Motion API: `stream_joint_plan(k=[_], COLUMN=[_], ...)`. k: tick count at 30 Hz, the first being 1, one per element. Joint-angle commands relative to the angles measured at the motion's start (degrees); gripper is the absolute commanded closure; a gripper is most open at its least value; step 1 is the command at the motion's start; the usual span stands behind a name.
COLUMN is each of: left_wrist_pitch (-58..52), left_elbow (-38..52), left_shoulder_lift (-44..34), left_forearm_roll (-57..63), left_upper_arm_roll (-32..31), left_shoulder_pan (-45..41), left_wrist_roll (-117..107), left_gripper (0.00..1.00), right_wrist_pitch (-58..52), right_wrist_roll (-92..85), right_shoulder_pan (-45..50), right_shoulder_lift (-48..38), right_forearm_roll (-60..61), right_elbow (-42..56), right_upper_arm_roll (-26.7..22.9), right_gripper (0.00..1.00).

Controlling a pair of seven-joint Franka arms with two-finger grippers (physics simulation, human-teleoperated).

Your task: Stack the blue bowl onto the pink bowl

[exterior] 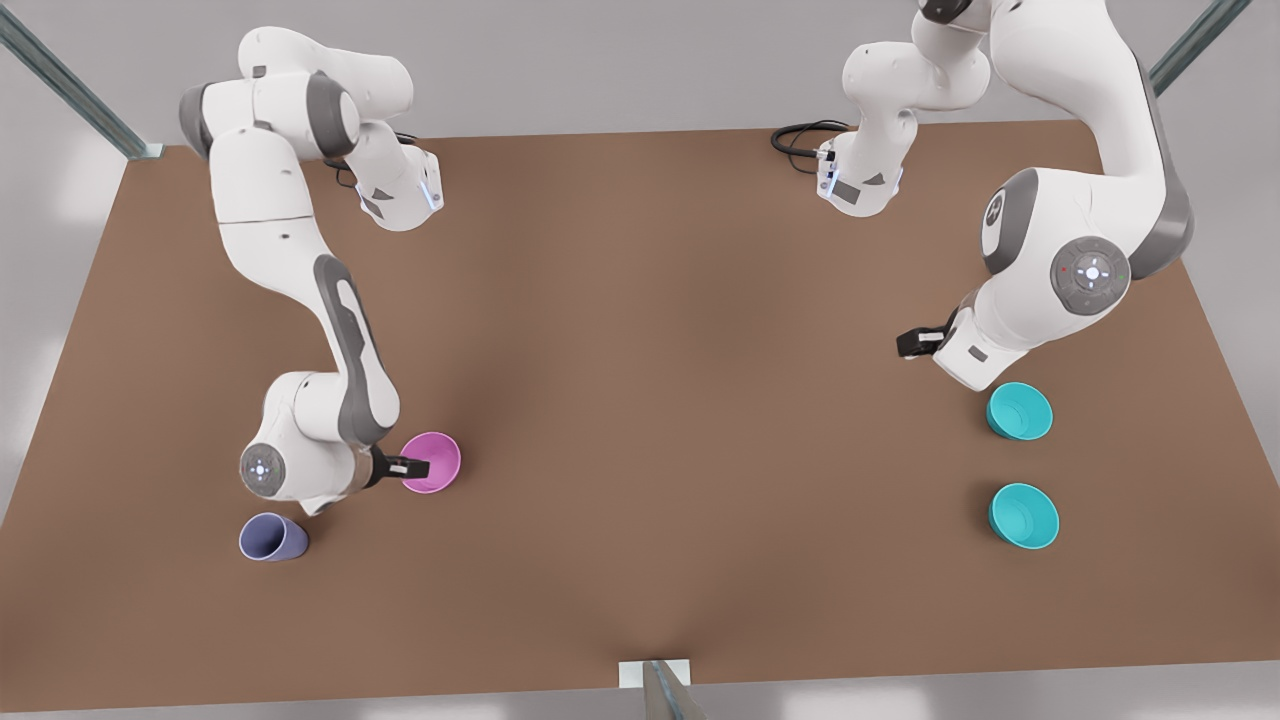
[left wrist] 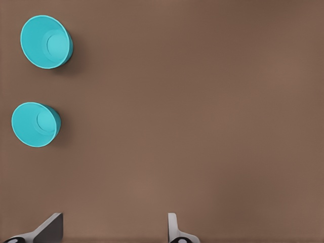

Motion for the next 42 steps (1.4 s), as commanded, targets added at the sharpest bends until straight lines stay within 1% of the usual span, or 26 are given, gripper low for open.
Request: stream_joint_plan(k=[1,4,8,9,10,11,13,14,19,20,21,22,23,24,26,27,28,30,34,37,42], left_wrist_pitch=[-0.10,-0.10,-0.10,-0.10,-0.10,-0.10,-0.10,-0.36,-0.63,-0.63,-0.63,-0.63,-0.63,-0.63,-0.63,-0.72,-0.80,-0.80,-0.89,-0.98,-1.16], left_elbow=[0.03,0.03,0.03,0.03,0.03,0.03,0.03,0.03,0.03,0.03,0.03,0.03,0.03,0.03,0.03,0.03,0.03,0.03,0.03,-0.24,-0.15], left_shoulder_lift=[-0.05,0.12,0.21,0.21,0.21,0.21,0.21,0.21,0.21,0.39,0.39,0.39,0.39,0.39,0.39,0.39,0.39,0.39,0.74,0.83,1.97], left_forearm_roll=[0.04,0.04,0.04,0.04,0.04,0.04,0.04,0.04,0.04,0.04,0.04,0.04,0.04,0.04,0.04,0.04,0.04,0.04,0.04,0.04,-0.14], left_upper_arm_roll=[-0.01,-0.01,-0.01,-0.01,-0.01,-0.01,-0.01,-0.01,-0.01,-0.01,-0.01,-0.01,-0.01,-0.01,-0.01,-0.01,-0.01,-0.01,-0.01,-0.01,-0.01], left_shoulder_pan=[0.00,0.00,0.18,0.18,0.18,0.18,0.18,0.18,0.18,0.18,0.18,0.18,0.18,0.18,0.18,0.18,0.18,0.18,0.18,0.44,2.90], left_wrist_roll=[-0.61,-0.61,-0.61,-0.61,-0.61,-0.61,-0.61,-0.69,-0.61,-0.61,-0.69,-0.61,-0.61,-0.61,-0.61,-0.69,-0.69,-0.69,-0.69,-0.78,-0.96], left_gripper=[0.00,0.00,0.00,0.00,0.00,0.00,0.00,0.00,0.00,0.00,0.00,0.00,0.00,0.00,0.00,0.00,0.00,0.00,0.00,0.00,0.00], right_wrist_pitch=[7.33,9.35,12.34,12.60,12.60,12.60,12.08,11.90,9.70,7.43,2.94,1.62,1.70,1.70,2.05,2.41,4.07,9.87,13.92,18.66,22.53], right_wrist_roll=[7.54,7.45,7.45,7.45,7.45,7.19,6.66,6.83,5.34,2.80,2.09,2.53,3.05,4.19,13.07,17.37,20.89,28.01,35.92,39.09,40.50], right_shoulder_pan=[0.33,0.50,0.68,0.59,0.59,0.50,0.33,0.33,-0.64,-0.99,-0.82,-0.46,-0.46,0.67,5.16,6.74,8.32,13.60,19.05,22.56,25.29], right_shoulder_lift=[-0.22,-0.83,1.10,1.36,1.36,1.36,1.19,1.19,0.22,-1.27,-1.71,-1.45,-1.10,-0.75,5.49,8.82,10.68,12.87,15.60,18.41,22.02], right_forearm_roll=[0.39,0.39,0.39,0.39,0.48,1.10,1.19,1.19,1.27,5.48,8.91,9.45,10.32,13.22,18.15,18.24,18.24,17.71,17.18,17.09,17.27], right_elbow=[-1.41,-4.05,-4.84,-4.67,-4.58,-4.41,-4.14,-4.14,-3.00,-1.51,2.18,5.96,8.86,11.15,22.04,27.66,30.05,30.22,30.31,30.31,31.89], right_upper_arm_roll=[0.00,0.00,0.00,0.00,0.00,0.00,-0.09,-0.09,-0.27,0.08,0.52,1.31,3.51,3.95,3.95,4.04,3.95,3.69,3.16,3.07,2.72], right_gripper=[0.00,0.00,0.01,0.02,0.07,0.25,0.70,0.79,0.79,0.79,0.79,0.79,0.79,0.79,0.79,0.79,0.79,0.79,0.79,0.79,0.79])
